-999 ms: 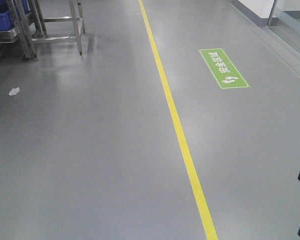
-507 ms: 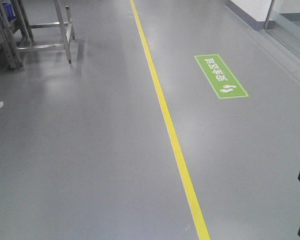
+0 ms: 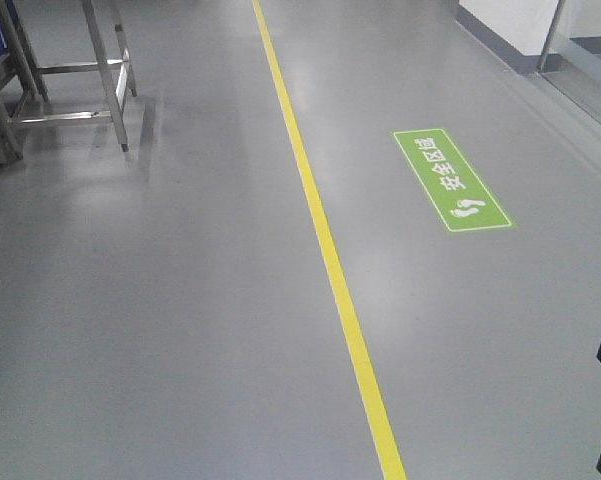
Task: Move and align brake pads A on conveyor
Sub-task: 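Drive the base along the yellow floor line toward the steel table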
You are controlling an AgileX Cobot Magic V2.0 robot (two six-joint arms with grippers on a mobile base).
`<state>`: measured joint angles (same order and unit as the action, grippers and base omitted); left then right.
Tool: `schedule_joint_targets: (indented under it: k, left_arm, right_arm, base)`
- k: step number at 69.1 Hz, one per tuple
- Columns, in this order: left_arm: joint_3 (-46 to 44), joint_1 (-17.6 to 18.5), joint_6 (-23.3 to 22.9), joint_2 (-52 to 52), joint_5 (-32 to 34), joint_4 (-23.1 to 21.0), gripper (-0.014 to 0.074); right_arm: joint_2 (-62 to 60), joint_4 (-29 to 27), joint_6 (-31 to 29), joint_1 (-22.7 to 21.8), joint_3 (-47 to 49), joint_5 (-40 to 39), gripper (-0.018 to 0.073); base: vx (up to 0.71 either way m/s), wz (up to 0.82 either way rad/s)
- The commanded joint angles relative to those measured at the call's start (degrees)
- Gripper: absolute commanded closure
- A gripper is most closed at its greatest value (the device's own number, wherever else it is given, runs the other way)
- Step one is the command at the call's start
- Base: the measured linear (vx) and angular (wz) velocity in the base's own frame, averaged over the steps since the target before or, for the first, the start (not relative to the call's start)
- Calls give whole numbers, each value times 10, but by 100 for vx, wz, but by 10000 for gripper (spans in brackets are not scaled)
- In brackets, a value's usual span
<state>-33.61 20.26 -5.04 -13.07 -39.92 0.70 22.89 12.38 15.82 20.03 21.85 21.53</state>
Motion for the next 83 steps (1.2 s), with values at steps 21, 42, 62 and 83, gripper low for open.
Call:
schedule_joint_targets:
  k: [21, 42, 62, 83]
  left_arm:
    - [-13, 4, 0, -9, 43, -2, 603]
    - [-13, 4, 0, -9, 43, -2, 603]
    - [-13, 4, 0, -9, 43, -2, 603]
    - [-13, 4, 0, -9, 43, -2, 603]
  right_arm:
    - [3, 8, -3, 0, 15, -44, 568]
    - [3, 8, -3, 0, 15, -44, 568]
    - [3, 8, -3, 0, 15, -44, 568]
    - [3, 8, -3, 0, 15, -44, 568]
  base:
    - [50, 6]
    - [54, 12]
    - [56, 10]
    - [58, 0]
